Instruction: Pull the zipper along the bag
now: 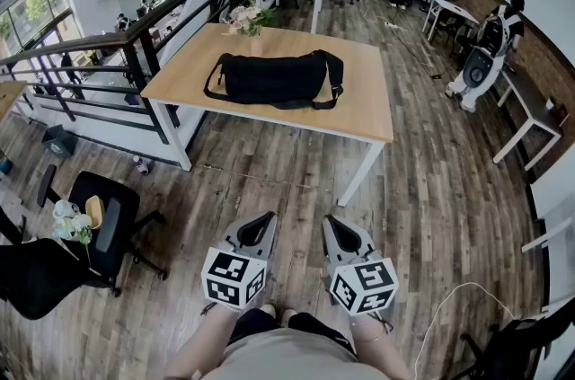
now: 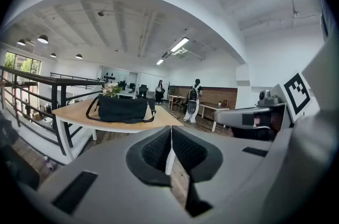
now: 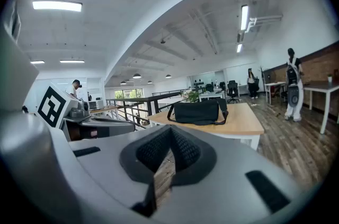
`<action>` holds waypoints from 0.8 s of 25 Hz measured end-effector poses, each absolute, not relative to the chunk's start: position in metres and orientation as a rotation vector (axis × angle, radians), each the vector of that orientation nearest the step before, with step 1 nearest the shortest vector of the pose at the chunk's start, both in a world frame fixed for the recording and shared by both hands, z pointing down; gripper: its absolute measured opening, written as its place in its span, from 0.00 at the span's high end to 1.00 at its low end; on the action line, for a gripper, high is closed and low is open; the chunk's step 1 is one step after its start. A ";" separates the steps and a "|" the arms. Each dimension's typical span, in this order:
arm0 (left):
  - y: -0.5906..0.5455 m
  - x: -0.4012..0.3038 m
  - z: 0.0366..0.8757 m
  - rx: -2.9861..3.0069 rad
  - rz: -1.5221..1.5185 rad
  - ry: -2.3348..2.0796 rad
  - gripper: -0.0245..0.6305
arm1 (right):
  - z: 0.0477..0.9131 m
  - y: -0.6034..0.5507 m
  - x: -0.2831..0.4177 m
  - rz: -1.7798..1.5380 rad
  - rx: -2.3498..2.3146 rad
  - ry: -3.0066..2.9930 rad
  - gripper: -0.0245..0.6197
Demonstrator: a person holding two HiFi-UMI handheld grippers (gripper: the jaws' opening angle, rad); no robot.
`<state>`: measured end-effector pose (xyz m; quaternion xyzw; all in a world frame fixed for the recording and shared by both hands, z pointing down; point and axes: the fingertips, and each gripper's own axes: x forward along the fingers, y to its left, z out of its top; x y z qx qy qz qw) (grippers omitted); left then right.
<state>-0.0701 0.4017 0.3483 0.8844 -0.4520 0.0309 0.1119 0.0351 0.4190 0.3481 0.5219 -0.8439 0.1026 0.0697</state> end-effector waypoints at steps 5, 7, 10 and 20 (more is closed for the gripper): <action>0.406 -0.071 0.356 2.553 0.065 -1.311 0.93 | 0.354 0.422 0.034 0.313 1.530 -2.549 0.95; 0.407 -0.071 0.358 2.564 0.085 -1.312 0.93 | 0.356 0.424 0.033 0.310 1.524 -2.541 0.95; 0.408 -0.072 0.362 2.569 0.114 -1.311 0.93 | 0.360 0.425 0.031 0.316 1.528 -2.529 0.95; 0.408 -0.074 0.368 2.573 0.128 -1.299 0.93 | 0.363 0.427 0.022 0.362 1.510 -2.570 0.95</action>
